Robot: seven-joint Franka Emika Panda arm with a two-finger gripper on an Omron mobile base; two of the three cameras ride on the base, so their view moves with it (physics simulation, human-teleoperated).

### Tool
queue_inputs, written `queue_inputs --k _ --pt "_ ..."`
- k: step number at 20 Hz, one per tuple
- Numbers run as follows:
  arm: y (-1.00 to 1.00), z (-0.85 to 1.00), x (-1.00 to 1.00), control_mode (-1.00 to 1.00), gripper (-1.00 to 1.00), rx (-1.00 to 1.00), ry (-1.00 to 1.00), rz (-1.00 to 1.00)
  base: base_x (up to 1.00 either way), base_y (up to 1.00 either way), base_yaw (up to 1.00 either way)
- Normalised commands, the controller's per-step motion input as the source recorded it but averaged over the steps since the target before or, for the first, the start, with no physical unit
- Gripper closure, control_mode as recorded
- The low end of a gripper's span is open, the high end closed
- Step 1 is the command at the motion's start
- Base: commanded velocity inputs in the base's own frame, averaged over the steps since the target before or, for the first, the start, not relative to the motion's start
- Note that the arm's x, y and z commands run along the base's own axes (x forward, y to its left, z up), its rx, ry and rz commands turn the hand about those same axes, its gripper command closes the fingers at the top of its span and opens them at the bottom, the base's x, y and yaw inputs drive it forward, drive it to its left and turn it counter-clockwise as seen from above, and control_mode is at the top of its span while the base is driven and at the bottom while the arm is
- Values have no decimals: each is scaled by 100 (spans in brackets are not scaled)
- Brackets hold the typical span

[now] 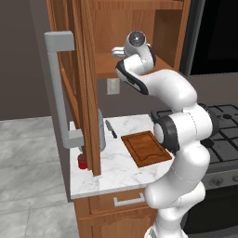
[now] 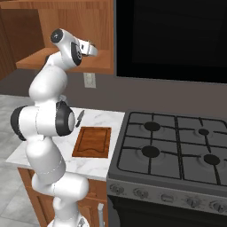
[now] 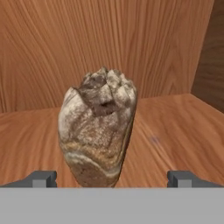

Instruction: Pick the bread, place it on the cutting board, pick the jam, place it on the counter, and close the cabinet.

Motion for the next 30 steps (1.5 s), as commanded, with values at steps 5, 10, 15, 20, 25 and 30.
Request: queue_inputs --k 5,10,15,20,25,30 --pt "0 0 7 -100 -100 0 0 0 0 0 0" --pt "0 0 2 -100 -100 0 0 0 0 0 0" --pt "0 0 0 -100 -100 0 0 0 0 0 0" --pt "0 0 7 -100 -100 0 0 0 0 0 0" --pt "0 0 12 -100 -100 0 0 0 0 0 0" --pt "0 0 15 -100 -100 0 0 0 0 0 0"
